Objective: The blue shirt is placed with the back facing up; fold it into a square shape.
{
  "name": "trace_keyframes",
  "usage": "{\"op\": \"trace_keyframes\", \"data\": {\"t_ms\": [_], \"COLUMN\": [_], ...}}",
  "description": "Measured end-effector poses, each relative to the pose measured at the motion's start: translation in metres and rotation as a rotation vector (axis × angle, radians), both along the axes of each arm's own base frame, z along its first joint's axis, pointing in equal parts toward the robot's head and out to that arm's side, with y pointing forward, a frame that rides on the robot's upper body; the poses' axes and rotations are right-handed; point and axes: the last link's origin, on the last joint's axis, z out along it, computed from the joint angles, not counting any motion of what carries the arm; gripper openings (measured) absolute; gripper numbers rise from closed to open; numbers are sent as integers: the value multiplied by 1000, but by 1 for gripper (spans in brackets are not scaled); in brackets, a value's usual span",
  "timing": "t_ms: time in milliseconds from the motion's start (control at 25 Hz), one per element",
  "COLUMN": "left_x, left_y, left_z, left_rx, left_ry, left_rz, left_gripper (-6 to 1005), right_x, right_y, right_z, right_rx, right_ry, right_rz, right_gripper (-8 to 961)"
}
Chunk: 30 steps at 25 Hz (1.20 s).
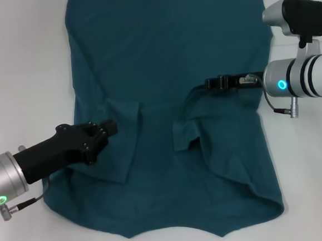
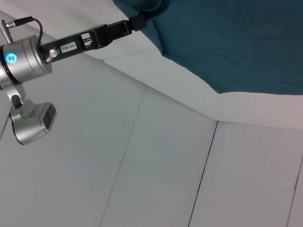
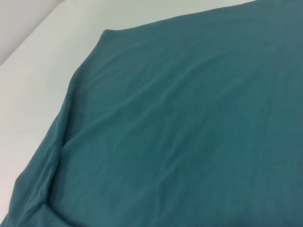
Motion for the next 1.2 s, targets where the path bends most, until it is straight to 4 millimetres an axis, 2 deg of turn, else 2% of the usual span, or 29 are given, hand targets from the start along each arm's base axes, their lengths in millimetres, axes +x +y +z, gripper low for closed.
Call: {"op": "trace_keyframes", "data": {"t_ms": [320,560,640,760,920,1000,1200], "left_x": [0,1,1,1,-2,-2,-1], "left_y": [0,0,0,-2,-6,-8,-11], "left_z": [0,-2,-2,-1,1,2,-2], "left_rx": [3,-2,-7,-12,-16,-18,-31], "left_ry": [7,3,-1,-5,1,1,-8], "left_rz": [-7,-8,-11,-15,-18,-25,-29], "left_gripper": [75,75,76,76,76,75,75], "right_x": [0,-11,-17,-19,-12,-3,8], "right_y": [3,21,21,11,-10,-26,-37], "right_z": [1,17,21,28,35,36,30], "right_rx": [33,190,195,150,74,6,-66], "right_ry": [-19,16,57,124,191,228,199], "right_rz": [29,59,79,130,171,148,90], "right_gripper": [457,458,458,459,459,460,461]}}
